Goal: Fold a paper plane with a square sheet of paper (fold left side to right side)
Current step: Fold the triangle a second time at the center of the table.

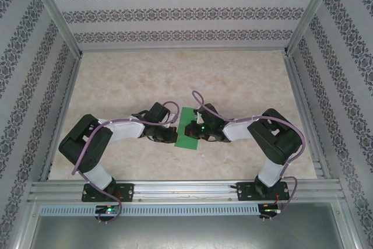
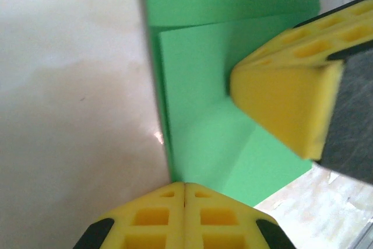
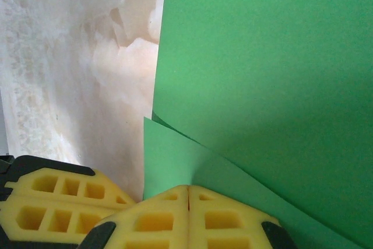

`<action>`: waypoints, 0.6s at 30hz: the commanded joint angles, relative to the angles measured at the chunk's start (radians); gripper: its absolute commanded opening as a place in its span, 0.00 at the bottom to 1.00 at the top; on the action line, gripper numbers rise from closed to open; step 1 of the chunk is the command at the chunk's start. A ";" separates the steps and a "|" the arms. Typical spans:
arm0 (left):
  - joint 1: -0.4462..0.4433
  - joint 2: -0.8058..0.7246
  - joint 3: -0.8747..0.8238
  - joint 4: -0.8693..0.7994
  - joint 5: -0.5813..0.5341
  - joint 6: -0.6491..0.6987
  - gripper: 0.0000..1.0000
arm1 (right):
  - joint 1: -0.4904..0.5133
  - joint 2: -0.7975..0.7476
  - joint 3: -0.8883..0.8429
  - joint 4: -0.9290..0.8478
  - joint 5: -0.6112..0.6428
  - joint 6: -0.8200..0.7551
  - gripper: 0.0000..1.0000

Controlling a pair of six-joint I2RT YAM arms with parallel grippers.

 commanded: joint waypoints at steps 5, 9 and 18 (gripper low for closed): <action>-0.003 -0.117 0.011 -0.120 0.000 -0.003 0.00 | -0.019 0.044 -0.048 -0.036 0.034 -0.011 0.00; -0.033 -0.132 0.004 -0.060 0.072 -0.018 0.00 | -0.021 0.052 -0.047 -0.030 0.033 -0.010 0.00; -0.082 -0.034 0.008 0.090 0.118 -0.069 0.00 | -0.020 0.072 -0.045 -0.028 0.025 -0.006 0.00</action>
